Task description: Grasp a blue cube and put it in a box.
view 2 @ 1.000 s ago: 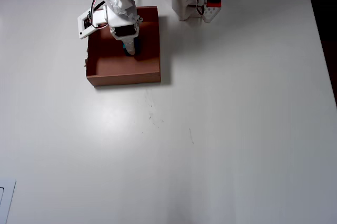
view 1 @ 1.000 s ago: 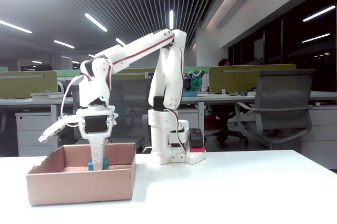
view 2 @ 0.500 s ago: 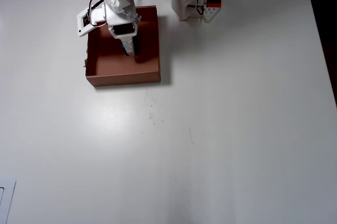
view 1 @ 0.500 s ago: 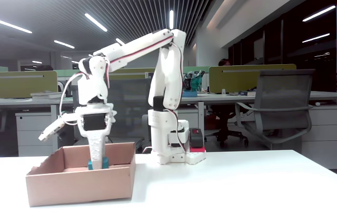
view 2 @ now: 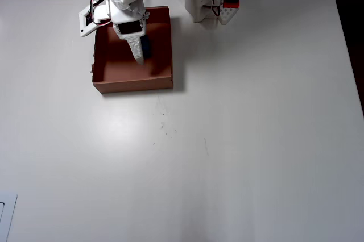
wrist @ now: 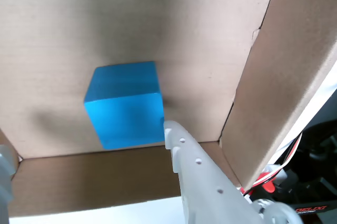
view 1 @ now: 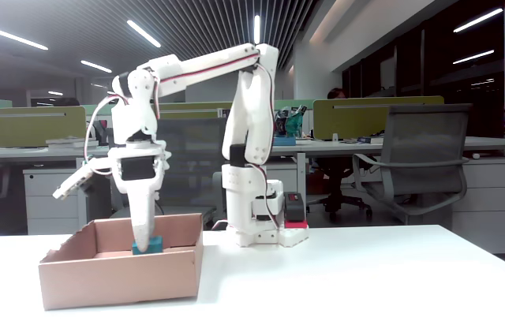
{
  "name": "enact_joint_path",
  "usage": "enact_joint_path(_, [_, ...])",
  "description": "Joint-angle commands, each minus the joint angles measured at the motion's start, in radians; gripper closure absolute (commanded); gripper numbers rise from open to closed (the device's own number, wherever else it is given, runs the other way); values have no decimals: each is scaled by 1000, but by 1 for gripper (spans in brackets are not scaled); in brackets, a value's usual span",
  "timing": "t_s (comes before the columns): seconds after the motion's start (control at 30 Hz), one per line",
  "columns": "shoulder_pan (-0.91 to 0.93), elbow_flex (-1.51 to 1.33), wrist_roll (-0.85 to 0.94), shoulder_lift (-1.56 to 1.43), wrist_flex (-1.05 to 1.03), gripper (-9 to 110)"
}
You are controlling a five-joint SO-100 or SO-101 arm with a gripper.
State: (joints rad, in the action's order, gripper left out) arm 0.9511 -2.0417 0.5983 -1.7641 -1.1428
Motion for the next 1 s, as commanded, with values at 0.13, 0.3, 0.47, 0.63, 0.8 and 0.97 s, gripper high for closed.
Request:
enact_joint_path(0.13, [-78, 175, 81, -106, -86, 66])
enact_joint_path(0.3, [-163, 250, 132, -169, -170, 68])
enact_joint_path(0.47, [-291, 272, 133, -268, -232, 68])
enact_joint_path(0.63, [-459, 287, 121, -387, -394, 70])
enact_joint_path(0.8, [-495, 253, 115, -460, -426, 73])
enact_joint_path(0.97, [-477, 239, 115, -537, -426, 75])
